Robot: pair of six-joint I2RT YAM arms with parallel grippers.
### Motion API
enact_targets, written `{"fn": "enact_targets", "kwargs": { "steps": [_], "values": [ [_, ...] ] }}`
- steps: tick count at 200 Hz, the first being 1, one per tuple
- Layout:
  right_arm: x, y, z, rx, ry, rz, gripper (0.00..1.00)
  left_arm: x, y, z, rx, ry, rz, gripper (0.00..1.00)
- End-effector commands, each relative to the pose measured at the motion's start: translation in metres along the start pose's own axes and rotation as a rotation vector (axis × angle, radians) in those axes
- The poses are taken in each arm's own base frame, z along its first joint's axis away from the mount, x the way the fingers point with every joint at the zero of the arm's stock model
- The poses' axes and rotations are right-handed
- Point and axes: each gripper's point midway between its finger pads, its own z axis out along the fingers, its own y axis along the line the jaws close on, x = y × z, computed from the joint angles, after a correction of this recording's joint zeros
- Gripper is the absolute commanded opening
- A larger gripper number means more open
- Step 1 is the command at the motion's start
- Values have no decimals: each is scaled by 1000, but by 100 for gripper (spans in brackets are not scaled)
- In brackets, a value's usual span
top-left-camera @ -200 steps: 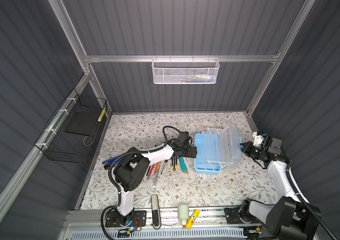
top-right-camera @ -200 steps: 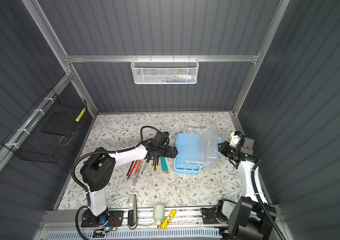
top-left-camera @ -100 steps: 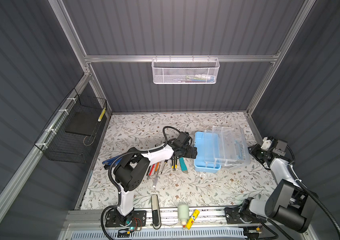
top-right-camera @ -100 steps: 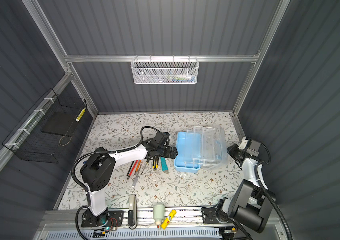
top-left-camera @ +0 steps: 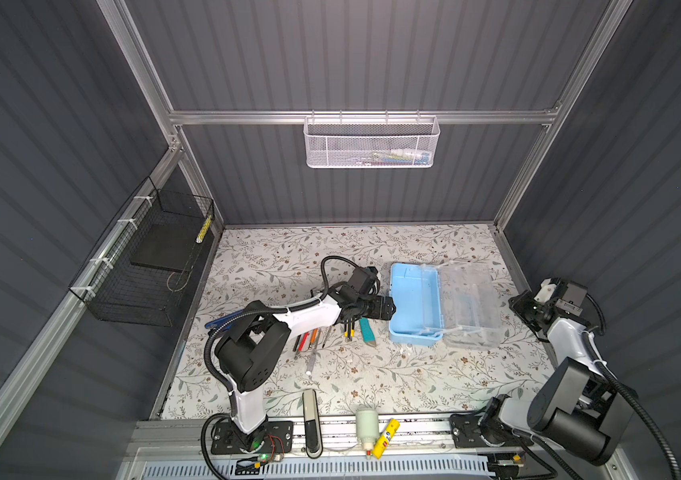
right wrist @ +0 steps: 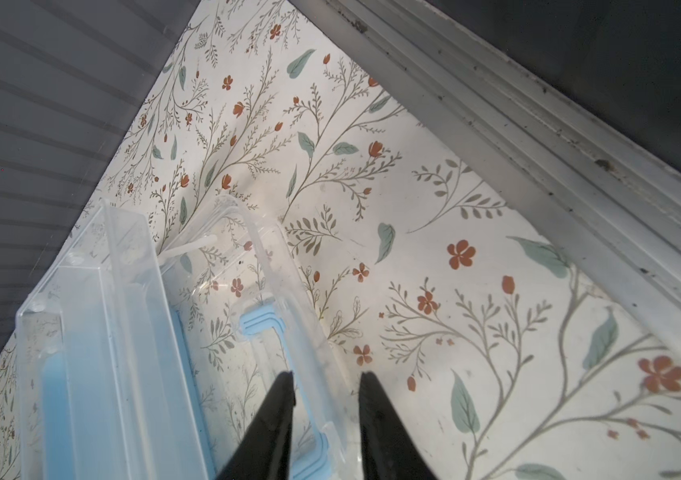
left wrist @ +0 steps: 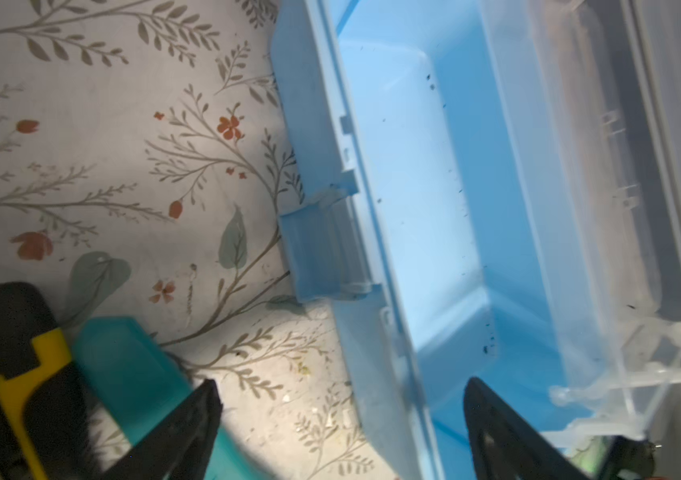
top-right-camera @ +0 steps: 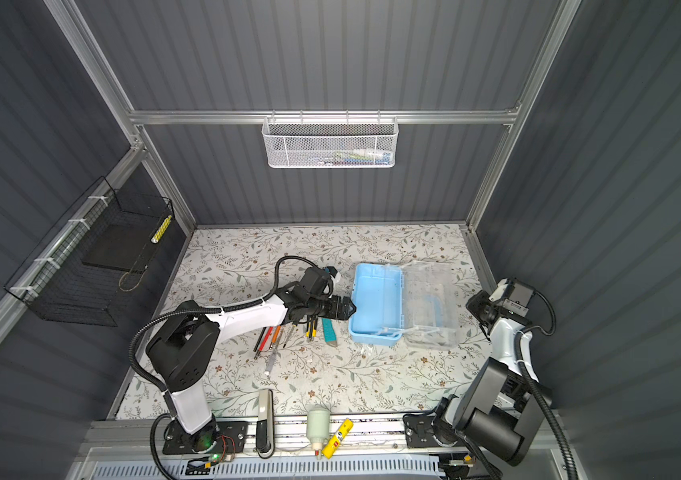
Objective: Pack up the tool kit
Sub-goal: 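Swing the clear lid fully open with the right gripper and release it, then move the right gripper to the tools while the left draws back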
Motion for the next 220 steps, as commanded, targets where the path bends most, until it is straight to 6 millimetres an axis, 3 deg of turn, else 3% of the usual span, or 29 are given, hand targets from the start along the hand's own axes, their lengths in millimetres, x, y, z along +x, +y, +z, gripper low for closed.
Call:
{"fn": "enact_targets", "kwargs": {
  "steps": [1, 53, 120, 138, 153, 185, 203, 220],
  "values": [
    [-16, 16, -12, -44, -34, -11, 29, -4, -20, -4, 91, -21, 3, 82],
    [-22, 75, -42, -218, -60, -83, 31, 6, -35, -3, 128, -18, 23, 77],
    [-2, 109, -56, -219, 5, -226, 35, 39, -66, 0, 187, -1, 48, 71],
    [-1, 121, -62, -208, 9, -280, 42, 43, -72, -4, 152, -30, 64, 76],
    [2, 141, -76, -247, 0, -325, 44, 43, -82, -7, 145, -66, 99, 88],
    [25, 170, -96, -281, 43, -435, 47, 43, -104, -3, 178, -86, 138, 99],
    [41, 181, -108, -274, 58, -495, 47, 46, -86, -7, 83, -79, 131, 99],
    [69, 198, -123, -332, 100, -567, 47, 38, -58, -36, -71, -128, 165, 99]
  ]
}}
